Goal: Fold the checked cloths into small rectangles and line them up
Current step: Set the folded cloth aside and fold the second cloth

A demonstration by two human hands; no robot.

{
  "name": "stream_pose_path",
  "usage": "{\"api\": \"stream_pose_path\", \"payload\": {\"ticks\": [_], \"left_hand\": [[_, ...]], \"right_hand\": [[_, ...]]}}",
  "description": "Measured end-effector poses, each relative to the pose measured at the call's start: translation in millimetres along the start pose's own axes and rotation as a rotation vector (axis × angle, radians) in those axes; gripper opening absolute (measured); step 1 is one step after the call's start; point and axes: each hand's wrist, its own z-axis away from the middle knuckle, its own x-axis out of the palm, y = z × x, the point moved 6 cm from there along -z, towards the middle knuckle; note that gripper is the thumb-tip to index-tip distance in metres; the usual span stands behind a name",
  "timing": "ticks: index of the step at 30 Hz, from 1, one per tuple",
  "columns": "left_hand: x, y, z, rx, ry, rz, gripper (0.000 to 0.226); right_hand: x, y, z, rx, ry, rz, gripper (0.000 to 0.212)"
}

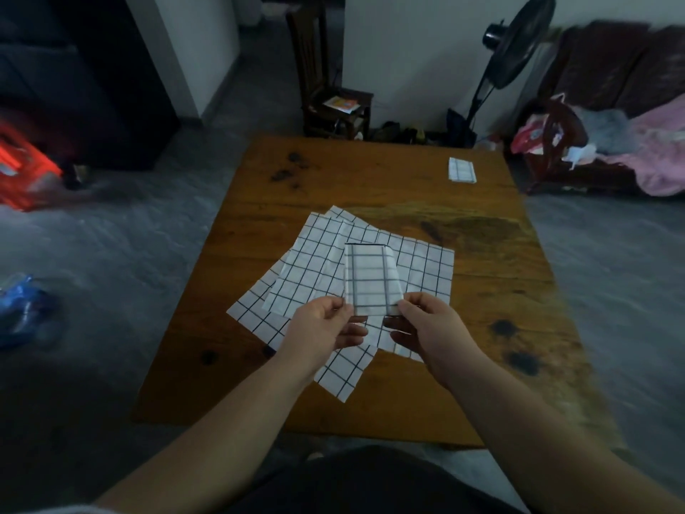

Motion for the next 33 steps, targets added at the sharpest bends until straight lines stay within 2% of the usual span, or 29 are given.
{"api": "stream_pose_path", "payload": {"ticks": [4, 13, 16, 19, 22, 25, 29, 33], "left_hand": [[31.6, 11.7, 6.3, 0.041, 0.011, -0.016, 0.023], [97.3, 33.9, 16.1, 0.155, -0.037, -0.171, 0.016], [96.2, 46.1, 11.0, 0.13, 0.013, -0.309, 0.036], [91.4, 94.9, 12.8, 0.351, 0.141, -0.501, 0.044], [116.8, 138.8, 17.8, 0.587, -0.004, -0.843, 0.041], [148.7, 150.5, 13.2, 0.56, -0.212, -1.045, 0.039], [177.6, 145.1, 5.2, 0.445, -0.344, -1.072, 0.03], [183.4, 138.2, 0.8, 0.438, -0.274, -0.972, 0.022]], "right_hand": [[-30.8, -21.4, 1.8, -0.131, 0.054, 0.121, 0.008], [-92.3, -38.7, 1.6, -0.194, 0.092, 0.106, 0.007], [-104.9, -54.8, 5.0, -0.241, 0.059, 0.203, 0.007], [-115.8, -71.5, 7.0, -0.314, 0.02, 0.334, 0.006], [-121.3, -84.2, 9.2, -0.367, -0.084, 0.404, 0.007], [-122.5, -96.1, 13.0, -0.422, -0.154, 0.571, 0.008], [-128.2, -109.6, 13.8, -0.48, -0.138, 0.7, 0.012], [-139.3, -119.8, 13.0, -0.526, -0.06, 0.658, 0.015]]}}
